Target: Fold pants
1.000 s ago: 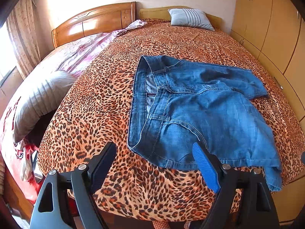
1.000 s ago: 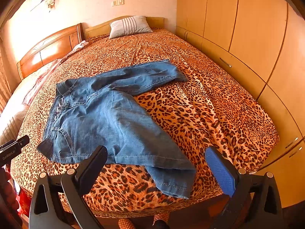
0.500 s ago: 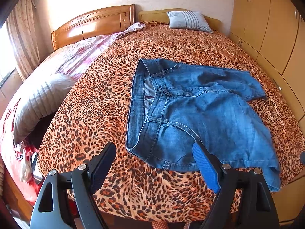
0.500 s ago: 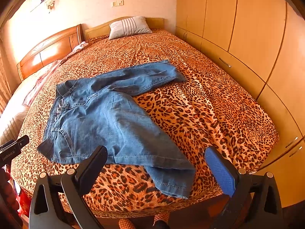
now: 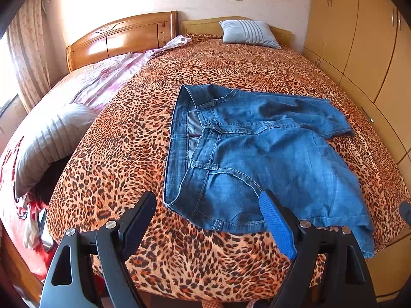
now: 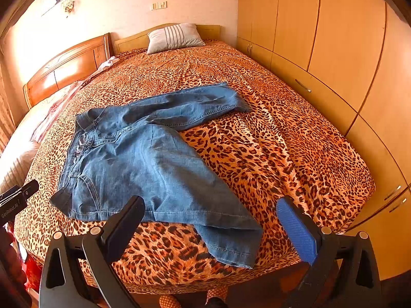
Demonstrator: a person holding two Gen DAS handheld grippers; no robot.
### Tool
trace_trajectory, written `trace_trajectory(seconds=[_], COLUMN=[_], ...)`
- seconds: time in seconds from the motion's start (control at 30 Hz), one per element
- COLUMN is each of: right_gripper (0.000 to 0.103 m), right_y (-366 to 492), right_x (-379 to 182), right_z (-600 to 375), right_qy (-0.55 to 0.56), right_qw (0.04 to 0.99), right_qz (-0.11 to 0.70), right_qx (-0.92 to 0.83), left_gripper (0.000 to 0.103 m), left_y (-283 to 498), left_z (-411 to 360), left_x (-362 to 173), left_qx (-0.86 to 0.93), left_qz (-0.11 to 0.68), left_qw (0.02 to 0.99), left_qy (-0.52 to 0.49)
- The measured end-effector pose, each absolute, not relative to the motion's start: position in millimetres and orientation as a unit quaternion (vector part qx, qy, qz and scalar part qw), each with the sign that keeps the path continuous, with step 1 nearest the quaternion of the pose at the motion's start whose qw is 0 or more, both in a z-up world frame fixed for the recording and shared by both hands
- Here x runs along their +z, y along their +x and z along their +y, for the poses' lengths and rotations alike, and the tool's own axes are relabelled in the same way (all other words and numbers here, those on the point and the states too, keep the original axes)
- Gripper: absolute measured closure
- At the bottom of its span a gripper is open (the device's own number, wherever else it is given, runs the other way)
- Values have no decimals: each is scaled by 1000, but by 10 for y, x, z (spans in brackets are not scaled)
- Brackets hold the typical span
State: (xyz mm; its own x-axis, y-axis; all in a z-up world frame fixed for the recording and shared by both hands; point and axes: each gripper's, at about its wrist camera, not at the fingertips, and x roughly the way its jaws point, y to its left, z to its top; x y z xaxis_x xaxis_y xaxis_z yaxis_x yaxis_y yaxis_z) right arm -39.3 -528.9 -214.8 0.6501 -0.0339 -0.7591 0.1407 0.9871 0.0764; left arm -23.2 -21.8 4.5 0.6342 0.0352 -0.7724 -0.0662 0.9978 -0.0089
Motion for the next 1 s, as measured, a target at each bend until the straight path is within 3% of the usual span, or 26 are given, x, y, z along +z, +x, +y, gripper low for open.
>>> trace_trajectory(seconds=[0.5,0.8,1.0], right_gripper=[0,0,0], right_y=[-352,-180,-107], right_x=[-2237,-2927,-3349], right_z=[-5359,-6091,-6184], right_qy=[70,151,168], right_qw=[898,826,786], right_qz=[431,534,591], right_qx=[-51,-100,-69], left_gripper=[20,20,20], left_y=[-79,367,574], left_z=[-181,22,27], left_x=[-103,-557,-762], left_qx=[37,51,77], left_qz=[459,572,605], left_qw=[887,812,783], left_qy=[-29,-104,-119])
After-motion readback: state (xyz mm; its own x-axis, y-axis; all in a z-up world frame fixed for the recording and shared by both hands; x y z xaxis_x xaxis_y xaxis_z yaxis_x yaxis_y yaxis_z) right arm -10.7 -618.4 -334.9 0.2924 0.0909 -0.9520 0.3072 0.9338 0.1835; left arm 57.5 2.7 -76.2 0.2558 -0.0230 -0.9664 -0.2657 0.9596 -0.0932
